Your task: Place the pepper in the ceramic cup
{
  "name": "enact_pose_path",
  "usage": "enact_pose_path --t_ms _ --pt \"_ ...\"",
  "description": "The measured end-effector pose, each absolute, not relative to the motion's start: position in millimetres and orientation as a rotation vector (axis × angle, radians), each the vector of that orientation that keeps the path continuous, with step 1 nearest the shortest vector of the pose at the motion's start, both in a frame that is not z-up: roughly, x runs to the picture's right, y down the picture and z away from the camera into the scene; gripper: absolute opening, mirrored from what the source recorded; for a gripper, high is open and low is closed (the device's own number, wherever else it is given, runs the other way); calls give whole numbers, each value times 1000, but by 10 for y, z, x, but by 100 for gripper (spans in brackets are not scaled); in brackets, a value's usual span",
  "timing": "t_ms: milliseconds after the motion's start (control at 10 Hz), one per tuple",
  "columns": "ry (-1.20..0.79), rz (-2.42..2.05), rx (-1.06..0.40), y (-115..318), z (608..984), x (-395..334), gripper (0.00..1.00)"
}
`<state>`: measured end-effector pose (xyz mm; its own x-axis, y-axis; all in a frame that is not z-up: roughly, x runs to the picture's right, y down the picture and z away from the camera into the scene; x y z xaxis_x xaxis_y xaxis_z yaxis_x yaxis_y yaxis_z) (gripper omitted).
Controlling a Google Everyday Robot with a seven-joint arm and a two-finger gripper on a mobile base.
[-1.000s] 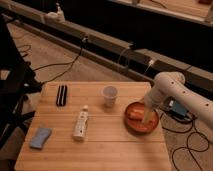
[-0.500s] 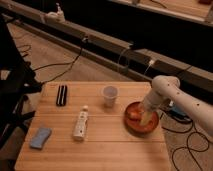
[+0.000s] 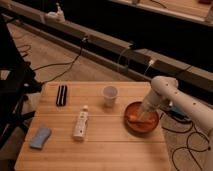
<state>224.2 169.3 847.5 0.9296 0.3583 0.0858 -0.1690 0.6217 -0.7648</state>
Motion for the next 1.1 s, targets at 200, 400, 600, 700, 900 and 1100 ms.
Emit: enact_pose_path --t_ms 200,400,600,700,900,1100 --pt "-245 316 -841 1627 8448 2260 6" --pt "-249 328 -841 1595 8415 2291 6" --pt "-270 359 -840 1502 8361 2285 6" --pt "-296 404 -828 1329 8290 2268 6" --pt "-354 484 -779 868 8109 2243 6" --pt "-431 551 -716 344 7858 2176 6"
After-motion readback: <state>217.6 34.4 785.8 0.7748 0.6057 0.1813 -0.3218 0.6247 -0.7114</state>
